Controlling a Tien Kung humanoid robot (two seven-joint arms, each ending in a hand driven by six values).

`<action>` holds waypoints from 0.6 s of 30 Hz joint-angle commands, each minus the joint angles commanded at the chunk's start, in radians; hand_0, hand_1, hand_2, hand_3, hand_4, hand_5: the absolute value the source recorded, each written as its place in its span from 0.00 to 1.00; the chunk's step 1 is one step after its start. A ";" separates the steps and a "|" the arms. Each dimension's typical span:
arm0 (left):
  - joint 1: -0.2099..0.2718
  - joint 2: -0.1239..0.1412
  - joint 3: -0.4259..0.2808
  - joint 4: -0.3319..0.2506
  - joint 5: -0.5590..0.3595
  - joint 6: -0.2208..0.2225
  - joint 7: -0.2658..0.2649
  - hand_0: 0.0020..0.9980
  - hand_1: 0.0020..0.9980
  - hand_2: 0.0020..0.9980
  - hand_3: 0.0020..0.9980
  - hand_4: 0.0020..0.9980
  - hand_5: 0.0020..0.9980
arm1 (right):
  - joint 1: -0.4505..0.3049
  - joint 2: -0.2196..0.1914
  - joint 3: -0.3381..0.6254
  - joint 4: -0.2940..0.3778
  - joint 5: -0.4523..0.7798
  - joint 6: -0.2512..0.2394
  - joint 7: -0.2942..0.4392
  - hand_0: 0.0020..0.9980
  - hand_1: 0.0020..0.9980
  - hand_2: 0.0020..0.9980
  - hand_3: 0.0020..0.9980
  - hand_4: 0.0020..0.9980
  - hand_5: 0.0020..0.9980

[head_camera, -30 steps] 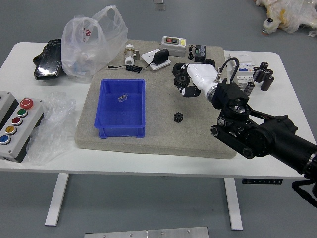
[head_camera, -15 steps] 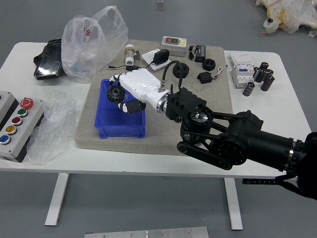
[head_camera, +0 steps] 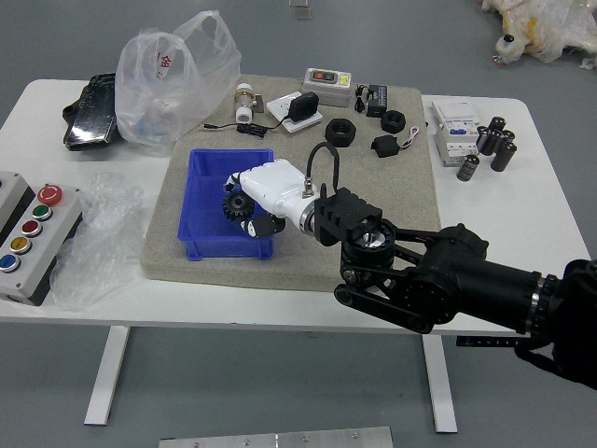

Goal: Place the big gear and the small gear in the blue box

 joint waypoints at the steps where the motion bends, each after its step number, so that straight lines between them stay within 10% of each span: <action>1: 0.000 0.000 0.000 0.000 0.001 0.000 0.000 0.69 0.52 0.53 0.71 0.68 0.30 | -0.001 0.000 0.001 0.001 -0.001 -0.002 -0.001 0.37 0.66 0.77 0.70 0.44 0.16; 18: -0.001 0.001 -0.002 0.000 0.003 -0.001 0.002 0.69 0.52 0.53 0.71 0.68 0.30 | -0.006 -0.002 0.018 0.008 -0.022 -0.014 -0.020 0.38 0.67 0.84 0.88 0.76 0.19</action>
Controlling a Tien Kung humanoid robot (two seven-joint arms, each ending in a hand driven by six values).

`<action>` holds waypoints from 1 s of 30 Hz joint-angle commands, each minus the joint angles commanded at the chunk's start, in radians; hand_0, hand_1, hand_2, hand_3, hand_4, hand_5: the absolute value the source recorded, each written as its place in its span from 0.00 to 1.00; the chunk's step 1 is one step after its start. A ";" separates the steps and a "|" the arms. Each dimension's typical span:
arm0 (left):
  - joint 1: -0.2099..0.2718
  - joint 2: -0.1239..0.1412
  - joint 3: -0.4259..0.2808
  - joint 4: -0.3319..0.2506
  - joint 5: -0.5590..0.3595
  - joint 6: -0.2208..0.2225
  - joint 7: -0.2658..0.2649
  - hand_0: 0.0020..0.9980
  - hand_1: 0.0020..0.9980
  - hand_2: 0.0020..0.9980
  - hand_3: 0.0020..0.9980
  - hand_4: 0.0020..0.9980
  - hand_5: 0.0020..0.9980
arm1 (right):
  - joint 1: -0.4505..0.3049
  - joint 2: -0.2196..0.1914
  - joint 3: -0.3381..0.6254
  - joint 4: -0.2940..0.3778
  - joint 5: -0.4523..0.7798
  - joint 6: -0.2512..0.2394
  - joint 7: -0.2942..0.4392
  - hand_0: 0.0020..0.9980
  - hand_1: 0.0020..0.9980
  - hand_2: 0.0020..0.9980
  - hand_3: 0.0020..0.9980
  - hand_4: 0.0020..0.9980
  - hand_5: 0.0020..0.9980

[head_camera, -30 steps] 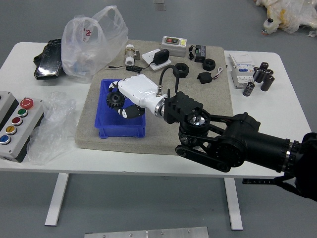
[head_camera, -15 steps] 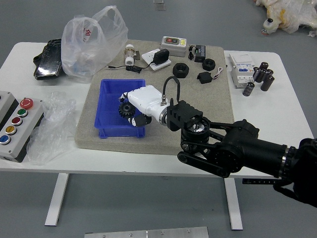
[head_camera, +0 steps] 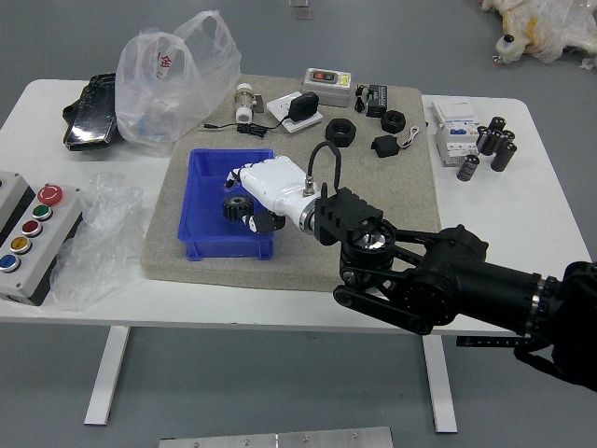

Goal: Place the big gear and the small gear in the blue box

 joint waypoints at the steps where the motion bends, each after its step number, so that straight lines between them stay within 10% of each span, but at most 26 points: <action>1: 0.000 0.000 0.000 0.000 0.000 0.000 0.000 0.69 0.52 0.53 0.71 0.68 0.30 | 0.000 0.000 0.004 -0.001 -0.004 0.001 -0.002 0.38 0.67 0.84 0.88 0.76 0.19; 3: 0.000 0.000 0.000 0.000 0.001 0.000 0.001 0.69 0.52 0.53 0.71 0.68 0.30 | 0.000 -0.002 0.018 -0.002 -0.016 0.005 -0.009 0.38 0.67 0.84 0.88 0.76 0.19; 4: 0.000 0.000 0.000 0.000 0.000 0.000 0.001 0.69 0.52 0.53 0.71 0.67 0.30 | 0.001 -0.003 0.028 -0.003 -0.023 0.007 -0.014 0.37 0.70 1.00 1.00 0.93 0.33; 30: 0.002 -0.001 0.011 0.001 -0.016 -0.001 -0.003 0.69 0.52 0.53 0.71 0.67 0.30 | -0.076 -0.109 0.458 -0.006 -0.163 0.002 -0.092 0.34 0.62 1.00 1.00 1.00 0.41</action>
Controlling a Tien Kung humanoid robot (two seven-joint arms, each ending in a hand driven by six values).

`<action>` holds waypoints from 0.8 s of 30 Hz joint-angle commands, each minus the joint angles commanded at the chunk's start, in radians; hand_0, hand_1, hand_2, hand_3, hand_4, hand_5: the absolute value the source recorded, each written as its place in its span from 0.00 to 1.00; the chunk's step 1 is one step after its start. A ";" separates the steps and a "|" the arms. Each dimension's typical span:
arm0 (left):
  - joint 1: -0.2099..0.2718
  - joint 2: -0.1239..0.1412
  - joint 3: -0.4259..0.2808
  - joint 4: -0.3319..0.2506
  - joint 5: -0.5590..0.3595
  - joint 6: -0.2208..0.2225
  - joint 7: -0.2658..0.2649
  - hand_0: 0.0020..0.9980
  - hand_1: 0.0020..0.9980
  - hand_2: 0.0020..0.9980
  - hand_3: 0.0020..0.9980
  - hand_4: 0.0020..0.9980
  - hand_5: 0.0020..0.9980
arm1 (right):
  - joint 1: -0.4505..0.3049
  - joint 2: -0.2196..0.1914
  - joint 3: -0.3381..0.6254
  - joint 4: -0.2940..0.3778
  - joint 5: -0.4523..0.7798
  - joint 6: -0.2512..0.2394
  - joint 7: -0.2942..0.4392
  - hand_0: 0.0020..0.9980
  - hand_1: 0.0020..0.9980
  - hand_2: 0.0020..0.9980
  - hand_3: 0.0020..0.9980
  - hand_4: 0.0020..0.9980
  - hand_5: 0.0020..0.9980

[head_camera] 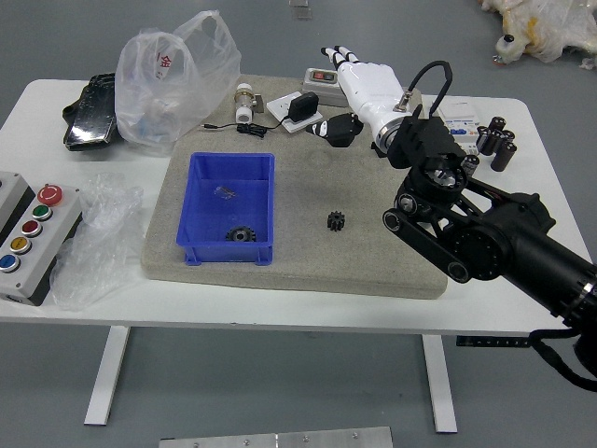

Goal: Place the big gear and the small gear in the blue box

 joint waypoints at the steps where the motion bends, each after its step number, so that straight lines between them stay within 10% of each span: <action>1: 0.001 0.000 0.000 0.000 0.000 0.000 0.000 0.69 0.52 0.53 0.71 0.67 0.30 | -0.004 -0.001 0.002 0.000 0.001 0.003 -0.003 0.34 0.62 1.00 1.00 1.00 0.41; 14: 0.003 -0.001 -0.001 0.000 0.000 0.000 0.000 0.69 0.51 0.53 0.71 0.67 0.30 | -0.025 -0.007 -0.016 0.061 0.013 0.243 -0.231 0.33 0.49 0.84 0.92 0.91 0.27; 24: 0.002 -0.001 -0.001 0.000 0.001 -0.001 -0.001 0.69 0.51 0.53 0.71 0.67 0.30 | -0.033 -0.019 -0.026 0.113 0.097 0.472 -0.238 0.26 0.39 0.79 0.87 0.86 0.18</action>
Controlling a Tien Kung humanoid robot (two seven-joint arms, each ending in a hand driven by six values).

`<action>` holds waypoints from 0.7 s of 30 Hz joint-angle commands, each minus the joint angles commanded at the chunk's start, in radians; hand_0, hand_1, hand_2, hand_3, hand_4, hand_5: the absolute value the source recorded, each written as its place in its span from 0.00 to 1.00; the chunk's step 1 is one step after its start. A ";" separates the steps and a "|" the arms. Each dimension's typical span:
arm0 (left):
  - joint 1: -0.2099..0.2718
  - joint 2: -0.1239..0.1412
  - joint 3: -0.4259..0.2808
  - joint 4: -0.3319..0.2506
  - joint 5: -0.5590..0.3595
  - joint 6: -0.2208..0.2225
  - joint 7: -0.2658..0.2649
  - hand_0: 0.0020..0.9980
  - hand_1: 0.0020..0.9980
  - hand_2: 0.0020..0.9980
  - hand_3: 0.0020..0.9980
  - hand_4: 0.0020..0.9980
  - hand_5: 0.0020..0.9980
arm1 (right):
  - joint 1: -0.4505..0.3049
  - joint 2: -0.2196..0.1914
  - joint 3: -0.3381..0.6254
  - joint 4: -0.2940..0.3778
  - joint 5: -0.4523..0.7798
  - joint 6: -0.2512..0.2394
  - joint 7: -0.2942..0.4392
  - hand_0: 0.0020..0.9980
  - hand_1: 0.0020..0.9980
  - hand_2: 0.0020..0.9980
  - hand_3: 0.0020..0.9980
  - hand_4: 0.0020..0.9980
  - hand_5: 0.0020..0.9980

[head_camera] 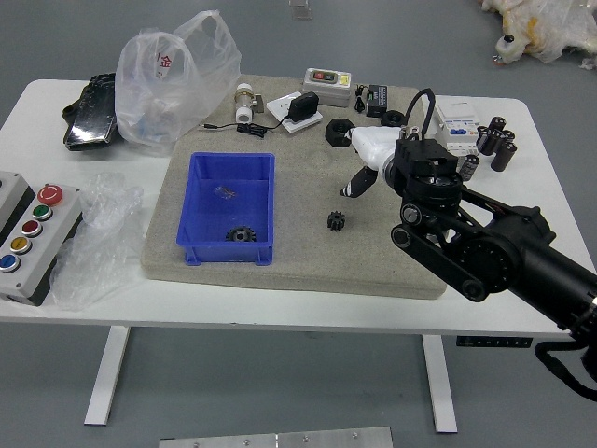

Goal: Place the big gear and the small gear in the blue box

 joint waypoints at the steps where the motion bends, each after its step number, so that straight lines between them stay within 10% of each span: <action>1: 0.000 0.000 -0.002 0.000 0.002 0.000 0.001 0.69 0.51 0.53 0.71 0.67 0.30 | 0.000 0.000 -0.006 0.007 0.000 0.019 0.000 0.26 0.39 0.79 0.87 0.86 0.18; 21: -0.004 0.001 -0.012 0.001 0.016 -0.001 0.003 0.69 0.51 0.53 0.70 0.68 0.30 | 0.003 0.020 -0.127 -0.029 0.049 0.011 0.000 0.26 0.40 0.80 0.88 0.89 0.22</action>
